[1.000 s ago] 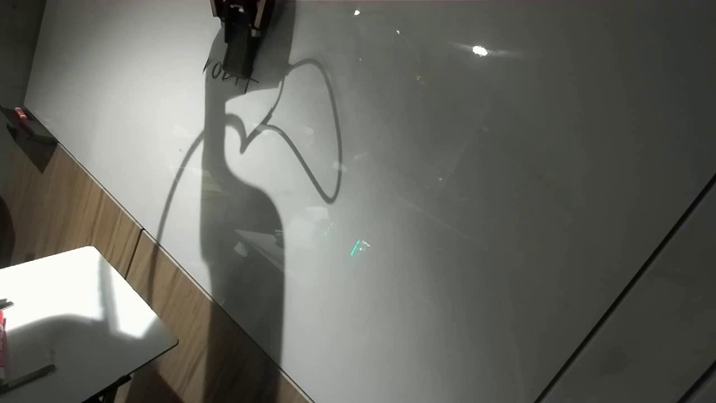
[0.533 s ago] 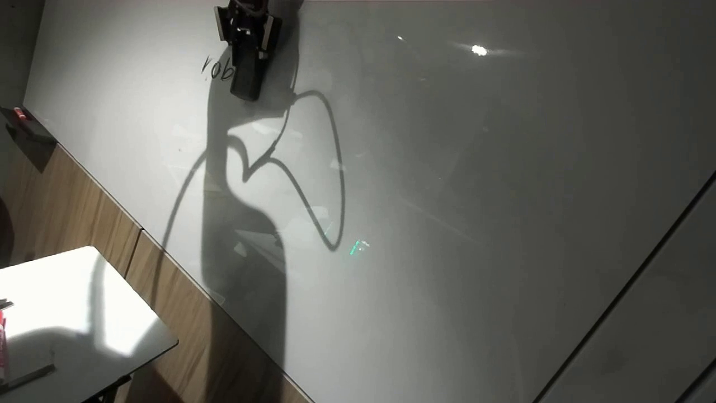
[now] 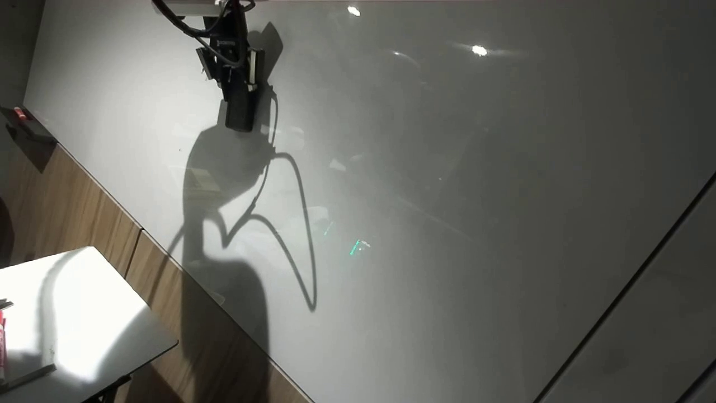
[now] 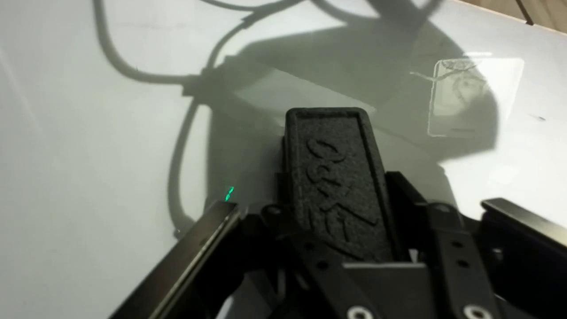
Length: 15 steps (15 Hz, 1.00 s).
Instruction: Use the duster to erase the writings on the whiteboard
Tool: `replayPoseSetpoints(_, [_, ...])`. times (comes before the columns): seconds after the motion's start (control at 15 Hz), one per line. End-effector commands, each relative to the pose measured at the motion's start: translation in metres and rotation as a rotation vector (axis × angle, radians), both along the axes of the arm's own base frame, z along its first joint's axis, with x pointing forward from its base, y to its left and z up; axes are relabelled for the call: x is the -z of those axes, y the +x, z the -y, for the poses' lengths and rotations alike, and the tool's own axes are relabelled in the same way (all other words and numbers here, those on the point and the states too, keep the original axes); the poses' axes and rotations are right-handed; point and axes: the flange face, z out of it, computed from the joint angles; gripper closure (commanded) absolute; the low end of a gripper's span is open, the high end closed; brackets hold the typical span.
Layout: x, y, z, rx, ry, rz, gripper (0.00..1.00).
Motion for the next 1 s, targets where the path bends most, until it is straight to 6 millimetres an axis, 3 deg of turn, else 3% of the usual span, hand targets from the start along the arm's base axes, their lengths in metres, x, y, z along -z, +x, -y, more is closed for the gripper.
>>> replayPoseSetpoints(0.0, [-0.008, 0.01, 0.009, 0.006, -0.009, 0.092, 0.7])
replayPoseSetpoints(0.6, [-0.039, 0.005, -0.031, -0.001, 0.013, 0.148, 0.7])
replayPoseSetpoints(0.93, [-0.044, -0.002, -0.063, -0.046, 0.033, 0.165, 0.7])
